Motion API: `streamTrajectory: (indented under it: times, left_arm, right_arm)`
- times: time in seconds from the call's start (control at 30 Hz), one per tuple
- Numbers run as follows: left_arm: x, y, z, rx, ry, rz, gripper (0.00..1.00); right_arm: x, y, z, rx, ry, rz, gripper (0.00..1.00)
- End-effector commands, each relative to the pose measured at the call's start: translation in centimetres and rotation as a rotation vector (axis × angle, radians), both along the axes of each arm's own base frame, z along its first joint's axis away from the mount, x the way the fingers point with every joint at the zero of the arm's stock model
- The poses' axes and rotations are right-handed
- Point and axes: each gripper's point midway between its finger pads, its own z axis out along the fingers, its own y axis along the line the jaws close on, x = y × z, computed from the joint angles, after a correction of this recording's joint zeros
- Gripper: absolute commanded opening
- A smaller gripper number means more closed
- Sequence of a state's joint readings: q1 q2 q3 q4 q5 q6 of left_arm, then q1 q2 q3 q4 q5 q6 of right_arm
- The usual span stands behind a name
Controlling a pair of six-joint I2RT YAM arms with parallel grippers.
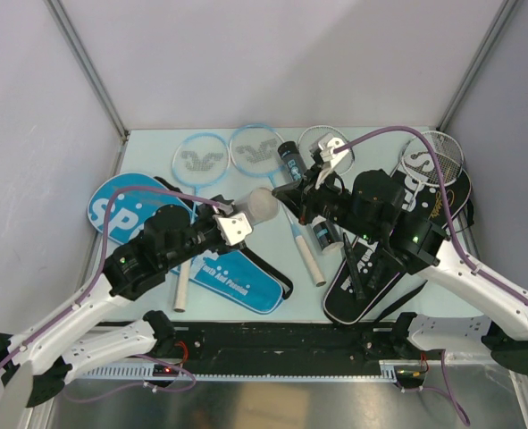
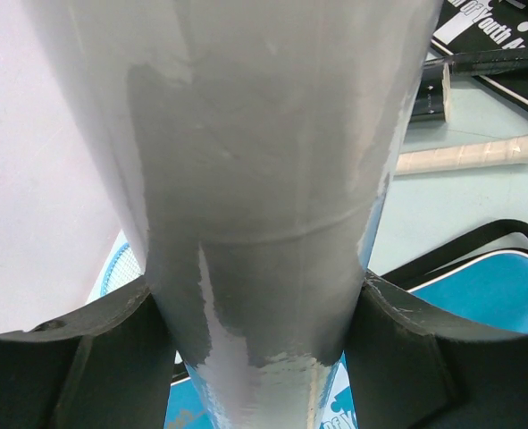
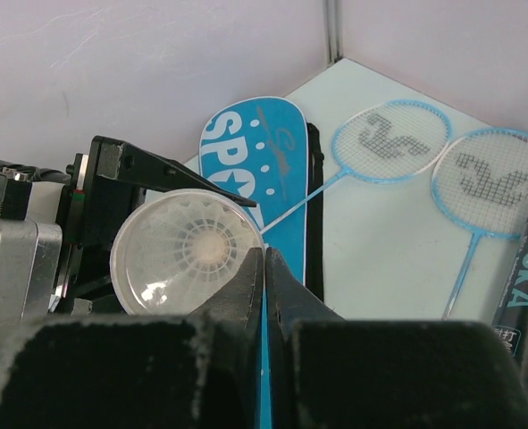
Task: Pack up the badminton gear
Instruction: Close the lid on the shuttle tube.
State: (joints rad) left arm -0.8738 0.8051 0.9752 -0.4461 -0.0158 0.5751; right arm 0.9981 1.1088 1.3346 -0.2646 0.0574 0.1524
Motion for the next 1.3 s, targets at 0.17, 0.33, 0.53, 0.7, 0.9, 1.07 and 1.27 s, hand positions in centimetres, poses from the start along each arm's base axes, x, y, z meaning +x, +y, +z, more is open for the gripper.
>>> streamTrajectory:
  times: [0.17, 0.33, 0.53, 0.7, 0.9, 1.07, 1.27]
  left_arm:
    - [0.0, -0.4, 4.6, -0.115, -0.072, -0.005, 0.48]
    - [0.1, -0.5, 4.4, -0.109, -0.068, -0.005, 0.48]
    - [0.1, -0.5, 4.4, -0.107, -0.070, -0.006, 0.48]
    - [0.1, -0.5, 4.3, -0.106, -0.071, -0.006, 0.48]
    - [0.1, -0.4, 4.2, -0.105, -0.069, -0.006, 0.48]
    - [0.1, -0.4, 4.2, -0.105, -0.070, -0.006, 0.48]
    - [0.2, -0.4, 3.9, -0.099, -0.063, -0.002, 0.48]
  right_arm:
    - [0.4, -0.1, 1.0, 0.014, -0.052, -0.037, 0.00]
    - [0.2, 0.4, 0.9, 0.017, -0.050, -0.018, 0.00]
    - [-0.2, 0.7, 0.4, 0.007, -0.032, 0.000, 0.17]
    - [-0.6, 0.3, 1.6, 0.058, -0.035, 0.007, 0.32]
    - [-1.4, 0.1, 2.9, 0.103, -0.046, 0.037, 0.42]
    - [-1.7, 0.0, 3.6, 0.127, -0.052, 0.044, 0.43]
    - [-2.2, 0.0, 4.2, 0.148, -0.061, 0.068, 0.43]
